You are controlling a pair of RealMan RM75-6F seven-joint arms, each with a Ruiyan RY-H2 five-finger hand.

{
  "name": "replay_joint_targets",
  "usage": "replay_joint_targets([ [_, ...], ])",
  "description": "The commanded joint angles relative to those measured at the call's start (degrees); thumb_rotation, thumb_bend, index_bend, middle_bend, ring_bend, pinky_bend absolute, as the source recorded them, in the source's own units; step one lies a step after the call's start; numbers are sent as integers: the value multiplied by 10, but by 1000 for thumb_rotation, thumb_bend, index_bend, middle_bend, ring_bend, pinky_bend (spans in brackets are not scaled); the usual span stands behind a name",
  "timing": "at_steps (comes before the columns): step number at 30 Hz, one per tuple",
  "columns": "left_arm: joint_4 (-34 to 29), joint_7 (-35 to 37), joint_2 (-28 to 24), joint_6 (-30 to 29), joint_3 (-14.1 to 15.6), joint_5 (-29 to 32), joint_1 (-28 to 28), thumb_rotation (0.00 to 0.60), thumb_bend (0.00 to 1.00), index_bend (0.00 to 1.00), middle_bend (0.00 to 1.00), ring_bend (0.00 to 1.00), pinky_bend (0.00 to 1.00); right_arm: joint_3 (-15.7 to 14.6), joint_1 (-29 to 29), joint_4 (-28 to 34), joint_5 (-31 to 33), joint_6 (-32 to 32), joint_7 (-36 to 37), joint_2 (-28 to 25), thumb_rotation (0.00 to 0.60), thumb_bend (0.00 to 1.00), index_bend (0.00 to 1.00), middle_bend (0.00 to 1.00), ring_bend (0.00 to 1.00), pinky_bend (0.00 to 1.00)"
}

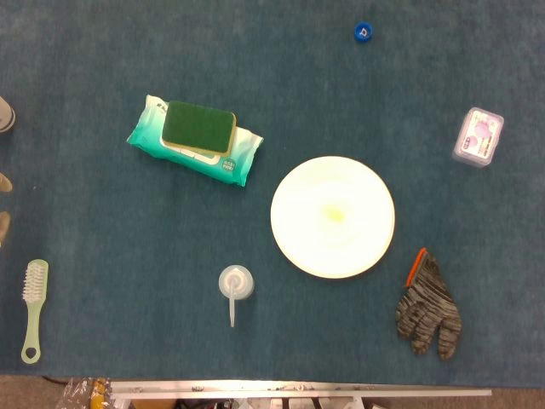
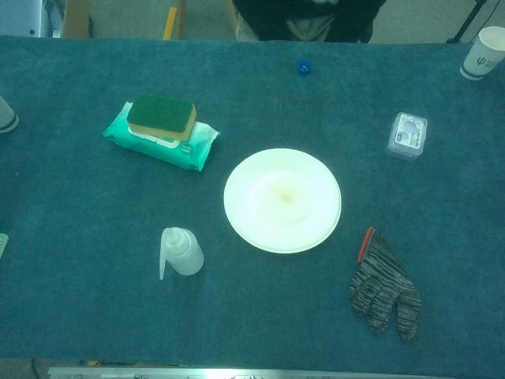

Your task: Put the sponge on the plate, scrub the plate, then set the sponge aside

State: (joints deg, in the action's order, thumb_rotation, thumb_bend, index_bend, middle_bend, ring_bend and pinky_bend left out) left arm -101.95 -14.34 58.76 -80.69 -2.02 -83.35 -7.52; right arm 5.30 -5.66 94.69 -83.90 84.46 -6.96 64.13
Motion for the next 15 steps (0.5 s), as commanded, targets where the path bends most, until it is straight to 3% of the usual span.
replay_joint_targets([
  [1, 0, 1, 0, 3, 0, 1, -1, 600, 322, 404, 389, 277, 296, -1, 1, 1, 0, -1, 0, -1, 600, 327, 538, 432, 355, 498],
  [9, -5, 11, -6, 29, -3, -9, -23, 600, 322, 405, 390, 277, 296, 2, -1, 4, 0, 1, 5, -4, 600, 327, 538, 432, 355, 498],
  [15, -15, 26, -21, 81, -11, -16, -63, 600, 322, 406, 391, 277, 296, 13, -13, 12, 5, -12, 14, -7, 600, 327, 538, 432, 355, 498],
])
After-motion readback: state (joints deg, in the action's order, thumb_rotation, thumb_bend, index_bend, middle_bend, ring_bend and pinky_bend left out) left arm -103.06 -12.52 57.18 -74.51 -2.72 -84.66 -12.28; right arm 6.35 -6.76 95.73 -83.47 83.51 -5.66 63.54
